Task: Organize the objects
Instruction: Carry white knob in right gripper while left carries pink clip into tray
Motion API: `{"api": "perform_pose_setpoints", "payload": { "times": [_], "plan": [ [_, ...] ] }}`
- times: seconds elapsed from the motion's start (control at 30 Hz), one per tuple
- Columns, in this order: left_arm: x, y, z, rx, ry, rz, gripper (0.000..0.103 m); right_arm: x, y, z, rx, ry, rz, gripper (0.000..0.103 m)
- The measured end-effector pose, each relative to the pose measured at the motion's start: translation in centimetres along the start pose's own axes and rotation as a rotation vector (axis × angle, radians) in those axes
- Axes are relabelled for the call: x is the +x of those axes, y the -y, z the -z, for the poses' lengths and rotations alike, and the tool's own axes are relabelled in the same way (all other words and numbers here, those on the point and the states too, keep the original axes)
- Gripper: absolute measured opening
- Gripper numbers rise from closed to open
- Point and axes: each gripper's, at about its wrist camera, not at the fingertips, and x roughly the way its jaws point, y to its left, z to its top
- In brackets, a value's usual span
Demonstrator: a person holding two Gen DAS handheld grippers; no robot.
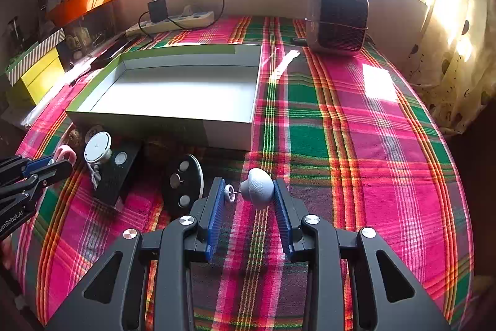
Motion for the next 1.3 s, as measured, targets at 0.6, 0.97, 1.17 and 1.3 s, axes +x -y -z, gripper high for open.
{"api": "perform_pose_setpoints", "payload": {
  "times": [0.6, 0.97, 1.17, 1.3],
  "plan": [
    [0.7, -0.6, -6.6, 0.010, 0.059, 0.026, 0.016, -0.4, -1.0, -5.2, -0.045, 0.068, -0.034, 0.033],
    [5.9, -1.2, -10.6, 0.000, 0.007, 0.033, 0.016, 4.2, -1.6, -9.4, -0.053, 0.030, -0.067, 0.033],
    [8.7, -1.6, -11.8, -0.004, -0.025, 0.016, 0.016, 6.8, -2.7, -11.1, -0.088, 0.006, -0.083, 0.033],
    [10.2, -1.9, -12.3, -0.011, -0.046, 0.012, 0.016, 8.7, -3.3, -11.9, -0.099, -0.018, -0.085, 0.033]
  ]
}}
